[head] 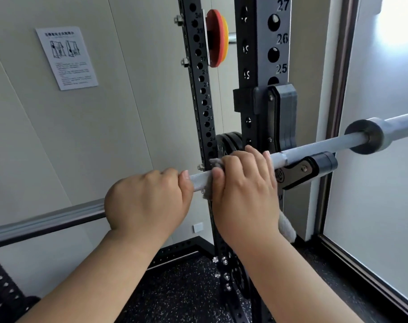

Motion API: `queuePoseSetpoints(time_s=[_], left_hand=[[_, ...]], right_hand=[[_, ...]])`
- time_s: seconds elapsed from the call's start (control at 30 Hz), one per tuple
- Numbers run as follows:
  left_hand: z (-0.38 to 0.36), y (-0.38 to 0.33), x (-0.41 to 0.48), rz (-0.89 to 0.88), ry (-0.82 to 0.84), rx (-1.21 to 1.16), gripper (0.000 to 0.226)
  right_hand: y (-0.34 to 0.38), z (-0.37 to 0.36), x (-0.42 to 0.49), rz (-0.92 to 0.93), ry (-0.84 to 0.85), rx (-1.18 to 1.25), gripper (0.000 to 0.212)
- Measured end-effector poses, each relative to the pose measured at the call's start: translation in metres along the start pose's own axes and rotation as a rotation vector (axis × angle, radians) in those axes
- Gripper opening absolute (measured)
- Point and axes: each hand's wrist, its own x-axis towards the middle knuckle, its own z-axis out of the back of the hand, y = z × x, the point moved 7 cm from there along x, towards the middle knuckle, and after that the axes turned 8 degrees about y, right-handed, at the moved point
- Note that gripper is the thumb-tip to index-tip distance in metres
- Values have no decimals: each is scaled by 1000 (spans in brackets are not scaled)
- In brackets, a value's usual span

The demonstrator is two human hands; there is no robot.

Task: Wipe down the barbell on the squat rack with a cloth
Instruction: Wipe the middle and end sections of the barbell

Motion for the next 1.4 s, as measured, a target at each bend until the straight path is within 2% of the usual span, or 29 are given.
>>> queuePoseSetpoints(time_s=[0.13,0.3,0.4,0.5,0.57,0.67,0.83,1.0,1.17,1.3,1.4], left_hand=[[-1,0,-2,-11,-3,-3,52],[-3,1,-2,7,12,12,55],[-3,1,-3,12,20,5,55],[-3,1,-3,-2,17,-14,55],[-3,1,-3,-8,14,-21,55],[-3,1,-2,-14,14,-25,56],[-3,1,-3,-13,31,-30,55],[-4,2,-3,-12,32,-56,52],[-8,3,-3,-4,51,-77,54],[-3,1,-3,-25,13,-100,57],[-5,3,-4,-25,12,-123,59]], right_hand=[[8,-2,-9,114,98,7,43],[-15,23,-10,11,-4,-129,27],[-22,28,-14,-17,-5,-137,39],[-33,28,-13,-127,172,-96,61],[-46,32,-12,-226,275,-86,63],[-62,37,-10,-382,314,-45,65],[-32,22,-20,-351,433,27,70],[-68,29,-13,-514,323,139,65],[-31,20,-23,-357,321,225,62],[-72,37,-7,-511,189,209,52],[-51,27,-9,-497,215,211,56]])
